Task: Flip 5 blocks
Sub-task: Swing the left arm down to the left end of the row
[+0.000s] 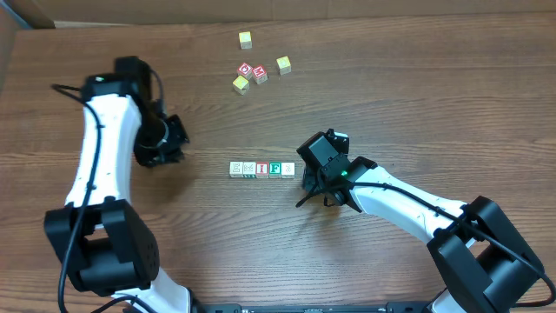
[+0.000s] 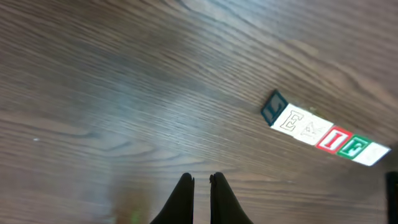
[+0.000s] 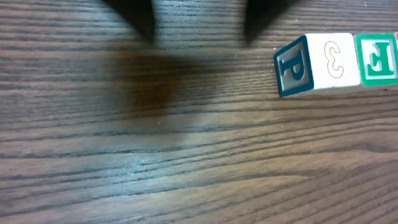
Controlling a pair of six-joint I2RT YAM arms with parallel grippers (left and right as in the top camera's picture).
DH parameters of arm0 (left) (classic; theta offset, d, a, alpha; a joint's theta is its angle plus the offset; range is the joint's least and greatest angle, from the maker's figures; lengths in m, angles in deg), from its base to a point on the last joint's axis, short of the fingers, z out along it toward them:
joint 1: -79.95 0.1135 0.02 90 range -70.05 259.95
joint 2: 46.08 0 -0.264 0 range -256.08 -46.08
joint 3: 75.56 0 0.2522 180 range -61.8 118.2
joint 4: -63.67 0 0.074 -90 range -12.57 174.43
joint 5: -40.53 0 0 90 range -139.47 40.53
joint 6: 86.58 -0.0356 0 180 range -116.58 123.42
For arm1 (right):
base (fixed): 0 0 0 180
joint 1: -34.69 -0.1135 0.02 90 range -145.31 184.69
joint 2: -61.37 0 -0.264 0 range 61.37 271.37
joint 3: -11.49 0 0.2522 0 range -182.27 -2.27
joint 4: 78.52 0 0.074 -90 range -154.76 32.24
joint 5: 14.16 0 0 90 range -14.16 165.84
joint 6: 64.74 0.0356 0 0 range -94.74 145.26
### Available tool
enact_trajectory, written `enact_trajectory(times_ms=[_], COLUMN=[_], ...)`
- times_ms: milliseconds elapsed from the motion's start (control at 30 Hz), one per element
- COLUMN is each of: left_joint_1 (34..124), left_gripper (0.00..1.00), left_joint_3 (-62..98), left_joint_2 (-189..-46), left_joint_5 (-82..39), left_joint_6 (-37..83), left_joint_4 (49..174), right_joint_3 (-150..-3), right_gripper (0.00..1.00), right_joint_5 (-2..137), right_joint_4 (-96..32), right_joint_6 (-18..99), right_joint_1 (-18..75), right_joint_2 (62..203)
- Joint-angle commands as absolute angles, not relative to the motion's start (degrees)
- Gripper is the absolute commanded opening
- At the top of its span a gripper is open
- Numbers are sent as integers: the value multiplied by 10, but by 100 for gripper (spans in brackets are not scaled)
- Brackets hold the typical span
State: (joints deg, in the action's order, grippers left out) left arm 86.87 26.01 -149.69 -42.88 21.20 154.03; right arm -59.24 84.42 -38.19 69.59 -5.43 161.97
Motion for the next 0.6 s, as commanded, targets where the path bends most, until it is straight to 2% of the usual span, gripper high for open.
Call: enact_trajectory(times_ms=[0, 33, 267, 567], left_joint_1=[853, 850, 829, 811], left_gripper=[8, 4, 4, 4], left_joint_3=[248, 248, 215, 85], left_joint_2=[-1489, -1489, -1492, -1492], left_joint_5=[-445, -445, -454, -454], left_joint_6=[201, 202, 203, 201], left_joint_4=[1522, 1517, 1474, 1323], right_joint_3=[-605, -605, -605, -604], right_gripper=[4, 4, 4, 4], right_joint_5=[853, 853, 853, 852], right_joint_4=[-385, -385, -389, -421], right_joint_6=[699, 702, 702, 702], right_joint_1=[-53, -53, -53, -54], right_joint_2=[1607, 1607, 1607, 1629])
